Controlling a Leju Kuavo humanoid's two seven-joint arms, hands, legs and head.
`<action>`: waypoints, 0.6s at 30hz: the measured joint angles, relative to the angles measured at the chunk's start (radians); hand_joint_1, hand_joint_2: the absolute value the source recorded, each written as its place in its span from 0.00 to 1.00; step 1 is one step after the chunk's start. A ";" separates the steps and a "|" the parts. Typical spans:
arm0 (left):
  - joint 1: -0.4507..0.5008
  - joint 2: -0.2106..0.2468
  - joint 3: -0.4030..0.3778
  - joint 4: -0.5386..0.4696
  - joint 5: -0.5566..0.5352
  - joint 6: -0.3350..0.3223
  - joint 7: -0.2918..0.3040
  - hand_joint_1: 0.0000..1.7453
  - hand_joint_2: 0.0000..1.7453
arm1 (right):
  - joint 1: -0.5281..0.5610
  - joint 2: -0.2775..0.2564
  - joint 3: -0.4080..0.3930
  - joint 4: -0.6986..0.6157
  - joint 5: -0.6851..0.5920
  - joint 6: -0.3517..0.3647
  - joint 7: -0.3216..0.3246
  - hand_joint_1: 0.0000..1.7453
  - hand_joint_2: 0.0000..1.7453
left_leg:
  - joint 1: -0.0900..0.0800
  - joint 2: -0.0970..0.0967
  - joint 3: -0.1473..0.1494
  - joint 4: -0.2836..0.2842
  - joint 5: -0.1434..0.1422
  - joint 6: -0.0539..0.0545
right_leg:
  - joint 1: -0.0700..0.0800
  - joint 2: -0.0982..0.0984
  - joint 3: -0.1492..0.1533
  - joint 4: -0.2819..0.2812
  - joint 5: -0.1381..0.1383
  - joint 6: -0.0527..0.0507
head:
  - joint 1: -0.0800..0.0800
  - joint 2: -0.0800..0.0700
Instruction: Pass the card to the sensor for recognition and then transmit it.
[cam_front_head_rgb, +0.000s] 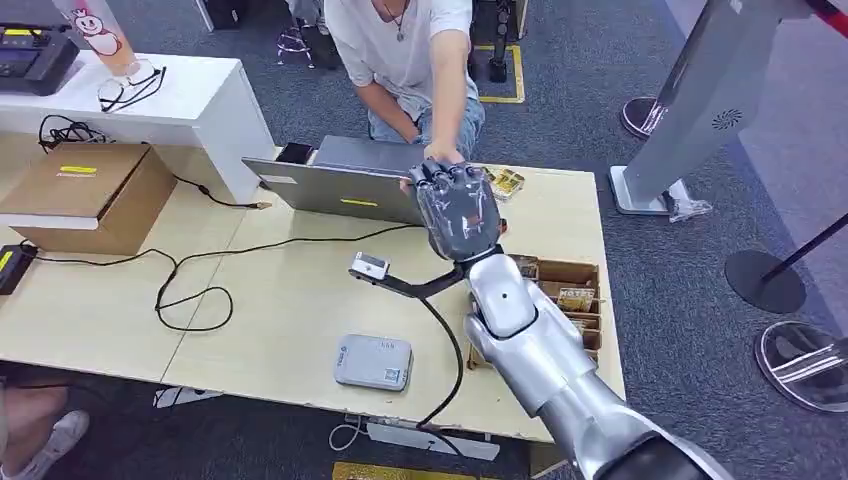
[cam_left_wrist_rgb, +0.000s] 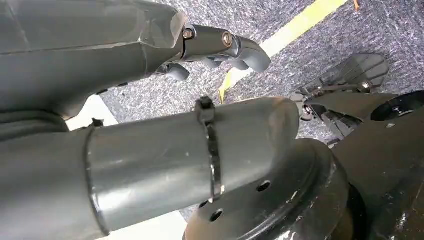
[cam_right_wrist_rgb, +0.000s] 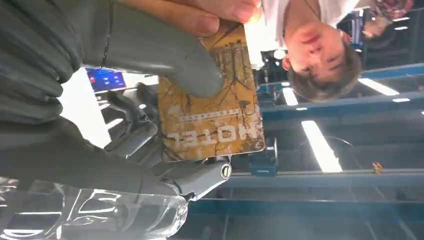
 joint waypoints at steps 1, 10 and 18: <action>0.000 0.000 -0.001 0.000 0.001 0.000 0.000 0.00 0.00 | -0.002 0.000 -0.002 0.008 0.003 0.001 0.003 0.00 1.00 | 0.000 0.000 0.000 0.000 0.000 0.000 | 0.000 0.000 0.000 0.000 0.000 0.000 | 0.000 0.000; 0.000 0.000 -0.009 0.000 0.010 0.002 0.001 0.00 0.00 | -0.015 0.009 -0.018 0.055 0.008 0.012 0.013 0.00 0.00 | 0.000 0.000 0.000 0.000 0.000 0.000 | 0.000 0.000 0.000 0.000 0.000 0.000 | 0.000 0.000; 0.001 0.000 -0.009 0.000 0.015 0.003 0.001 0.00 0.00 | -0.016 0.016 -0.031 0.061 -0.011 0.012 -0.001 0.00 0.00 | 0.000 0.000 0.000 0.000 0.000 0.000 | 0.000 0.000 0.000 0.000 0.000 0.000 | 0.000 0.000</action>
